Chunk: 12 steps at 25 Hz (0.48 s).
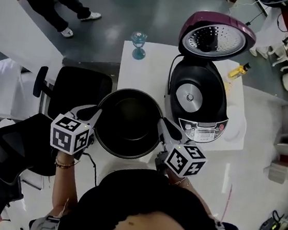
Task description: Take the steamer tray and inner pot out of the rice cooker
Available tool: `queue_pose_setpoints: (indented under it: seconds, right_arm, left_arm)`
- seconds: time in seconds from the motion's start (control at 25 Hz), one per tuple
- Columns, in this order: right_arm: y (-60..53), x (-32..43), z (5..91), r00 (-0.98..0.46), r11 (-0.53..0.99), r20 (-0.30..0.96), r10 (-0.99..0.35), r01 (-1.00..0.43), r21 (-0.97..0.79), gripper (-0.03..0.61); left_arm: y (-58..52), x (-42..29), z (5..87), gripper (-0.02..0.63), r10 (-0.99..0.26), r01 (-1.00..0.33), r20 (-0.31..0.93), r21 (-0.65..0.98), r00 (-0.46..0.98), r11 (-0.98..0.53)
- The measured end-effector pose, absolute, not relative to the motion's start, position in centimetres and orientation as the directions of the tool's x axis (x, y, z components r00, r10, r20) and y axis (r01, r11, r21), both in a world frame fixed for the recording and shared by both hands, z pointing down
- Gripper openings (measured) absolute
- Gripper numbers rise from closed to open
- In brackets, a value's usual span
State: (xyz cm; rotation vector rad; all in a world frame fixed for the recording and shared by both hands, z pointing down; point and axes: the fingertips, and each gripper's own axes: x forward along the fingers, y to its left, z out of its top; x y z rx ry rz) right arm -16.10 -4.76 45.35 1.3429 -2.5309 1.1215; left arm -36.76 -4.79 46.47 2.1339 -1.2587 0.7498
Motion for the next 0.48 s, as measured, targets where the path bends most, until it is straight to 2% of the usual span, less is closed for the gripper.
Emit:
queue_pose_setpoints:
  seconds: [0.24,0.48]
  right_arm:
    - [-4.4,-15.5,49.5,-0.578,0.273,0.464,-0.671,-0.775,-0.570,0.026]
    - [-4.6,-15.4,51.4,-0.541,0.236,0.513,-0.667,-0.806,-0.543,0.025]
  left_arm:
    - [-5.9,-36.0,50.5,0.034,-0.497,-0.866,0.759,0.172,0.420,-0.469]
    - [-6.5,-35.9,52.9,0.031,-0.447,-0.849,0.769,0.228,0.457,-0.477]
